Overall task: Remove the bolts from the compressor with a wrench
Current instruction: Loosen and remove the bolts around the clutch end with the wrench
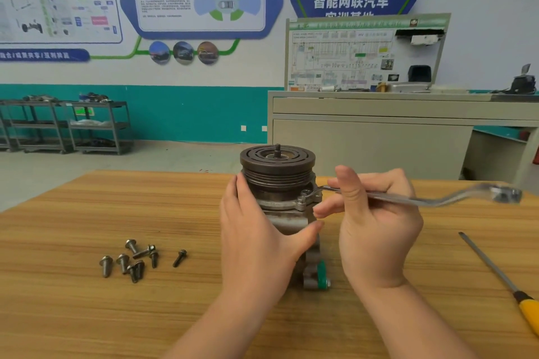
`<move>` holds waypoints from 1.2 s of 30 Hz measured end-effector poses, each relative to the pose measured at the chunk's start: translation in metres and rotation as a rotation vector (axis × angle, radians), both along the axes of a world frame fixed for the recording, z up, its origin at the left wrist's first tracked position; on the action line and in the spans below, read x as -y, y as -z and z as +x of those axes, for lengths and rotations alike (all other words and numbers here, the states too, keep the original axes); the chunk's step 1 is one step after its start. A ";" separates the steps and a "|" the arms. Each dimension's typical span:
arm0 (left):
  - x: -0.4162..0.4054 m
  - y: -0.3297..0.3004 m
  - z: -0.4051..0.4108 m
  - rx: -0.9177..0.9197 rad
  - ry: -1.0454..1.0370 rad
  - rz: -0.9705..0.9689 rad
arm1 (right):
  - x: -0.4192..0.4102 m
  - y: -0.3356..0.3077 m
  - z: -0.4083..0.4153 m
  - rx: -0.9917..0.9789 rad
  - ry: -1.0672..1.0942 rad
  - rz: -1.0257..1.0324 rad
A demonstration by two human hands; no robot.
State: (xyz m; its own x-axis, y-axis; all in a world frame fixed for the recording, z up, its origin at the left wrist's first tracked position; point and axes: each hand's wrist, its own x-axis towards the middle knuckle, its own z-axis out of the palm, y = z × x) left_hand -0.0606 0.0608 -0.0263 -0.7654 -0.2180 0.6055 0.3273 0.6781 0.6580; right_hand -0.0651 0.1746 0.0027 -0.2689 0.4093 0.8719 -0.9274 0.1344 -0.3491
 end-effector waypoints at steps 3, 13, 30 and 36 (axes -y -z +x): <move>-0.001 0.000 0.001 -0.020 0.011 0.029 | 0.000 0.001 -0.001 -0.041 0.066 -0.029; -0.001 0.002 -0.002 -0.065 0.098 0.125 | -0.004 0.011 -0.007 -0.165 0.256 0.216; -0.002 0.008 -0.005 -0.320 0.078 -0.093 | -0.003 0.006 -0.001 -0.026 0.150 0.101; 0.000 0.007 -0.003 -0.316 0.112 -0.097 | 0.000 0.003 0.002 0.007 0.094 0.065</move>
State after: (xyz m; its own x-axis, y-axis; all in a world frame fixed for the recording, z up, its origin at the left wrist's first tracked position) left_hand -0.0636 0.0607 -0.0334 -0.5530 -0.0734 0.8300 0.5803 0.6808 0.4469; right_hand -0.0631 0.1751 -0.0007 -0.2382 0.3753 0.8958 -0.9071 0.2437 -0.3432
